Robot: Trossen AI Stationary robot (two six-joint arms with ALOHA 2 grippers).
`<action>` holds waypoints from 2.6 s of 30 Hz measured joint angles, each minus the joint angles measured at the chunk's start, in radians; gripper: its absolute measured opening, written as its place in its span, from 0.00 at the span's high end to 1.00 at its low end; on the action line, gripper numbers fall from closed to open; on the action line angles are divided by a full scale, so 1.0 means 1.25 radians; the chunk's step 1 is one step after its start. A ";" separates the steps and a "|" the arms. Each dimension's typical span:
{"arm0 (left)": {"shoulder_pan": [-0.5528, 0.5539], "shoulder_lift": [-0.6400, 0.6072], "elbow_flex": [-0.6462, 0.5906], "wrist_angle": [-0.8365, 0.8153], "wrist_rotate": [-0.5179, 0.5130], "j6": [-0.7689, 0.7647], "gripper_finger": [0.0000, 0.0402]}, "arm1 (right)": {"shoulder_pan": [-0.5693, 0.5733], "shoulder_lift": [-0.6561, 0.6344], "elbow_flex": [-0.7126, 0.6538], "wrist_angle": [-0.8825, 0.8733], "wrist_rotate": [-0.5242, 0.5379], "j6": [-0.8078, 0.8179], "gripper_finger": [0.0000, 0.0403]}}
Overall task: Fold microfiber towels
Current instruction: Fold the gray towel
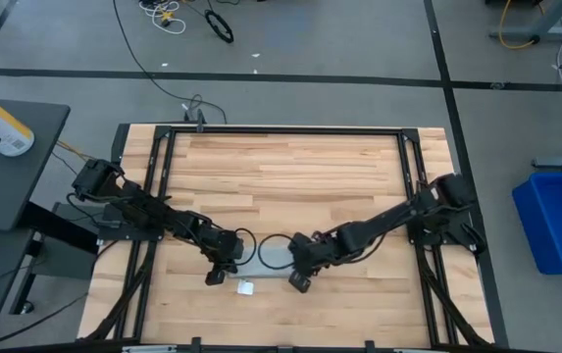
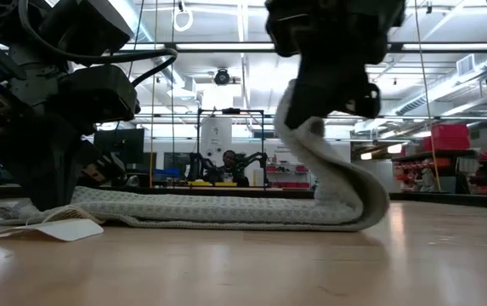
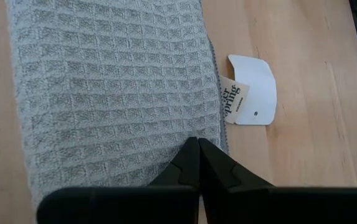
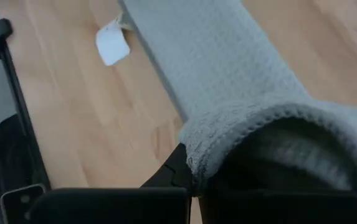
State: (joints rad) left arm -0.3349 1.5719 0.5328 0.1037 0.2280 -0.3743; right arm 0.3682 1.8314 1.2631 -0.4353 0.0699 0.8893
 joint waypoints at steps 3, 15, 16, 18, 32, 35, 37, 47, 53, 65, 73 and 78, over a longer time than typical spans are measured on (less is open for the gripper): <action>0.000 0.000 0.000 0.001 -0.001 0.000 1.00 | -0.020 0.019 0.012 0.055 -0.024 -0.031 0.99; 0.000 0.000 0.000 0.002 -0.002 0.000 1.00 | -0.078 0.130 0.011 0.318 -0.114 -0.100 0.99; 0.000 0.000 0.000 0.002 -0.002 0.000 1.00 | -0.080 0.137 0.010 0.339 -0.121 -0.102 0.99; 0.000 0.000 0.000 0.003 -0.002 0.001 1.00 | -0.085 0.148 0.010 0.374 -0.123 -0.104 0.99; 0.000 0.001 -0.001 0.008 -0.002 0.008 1.00 | -0.108 0.276 0.161 0.442 -0.184 -0.169 0.99; 0.000 0.001 -0.001 0.009 -0.003 0.005 1.00 | -0.112 0.325 0.222 0.420 -0.210 -0.188 0.99; 0.000 0.001 -0.001 0.008 -0.007 0.005 1.00 | -0.114 0.359 0.262 0.416 -0.210 -0.192 0.99; -0.001 0.001 0.000 0.013 -0.015 0.009 1.00 | -0.134 0.383 0.290 0.398 -0.208 -0.195 0.99; -0.001 0.001 0.000 0.014 -0.020 0.008 1.00 | -0.140 0.383 0.276 0.397 -0.204 -0.185 0.94; -0.001 -0.001 0.001 0.001 -0.024 -0.002 0.98 | -0.137 0.382 0.277 0.402 -0.210 -0.176 0.38; -0.008 -0.093 -0.003 -0.127 -0.098 -0.027 0.93 | -0.134 0.382 0.277 0.403 -0.226 -0.187 0.36; -0.019 -0.199 -0.003 -0.177 -0.135 -0.035 0.86 | -0.132 0.382 0.277 0.402 -0.225 -0.192 0.39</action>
State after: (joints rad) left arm -0.3592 1.3231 0.5293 -0.1173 0.0597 -0.4175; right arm 0.2031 2.3085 1.6089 0.0677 -0.2119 0.6495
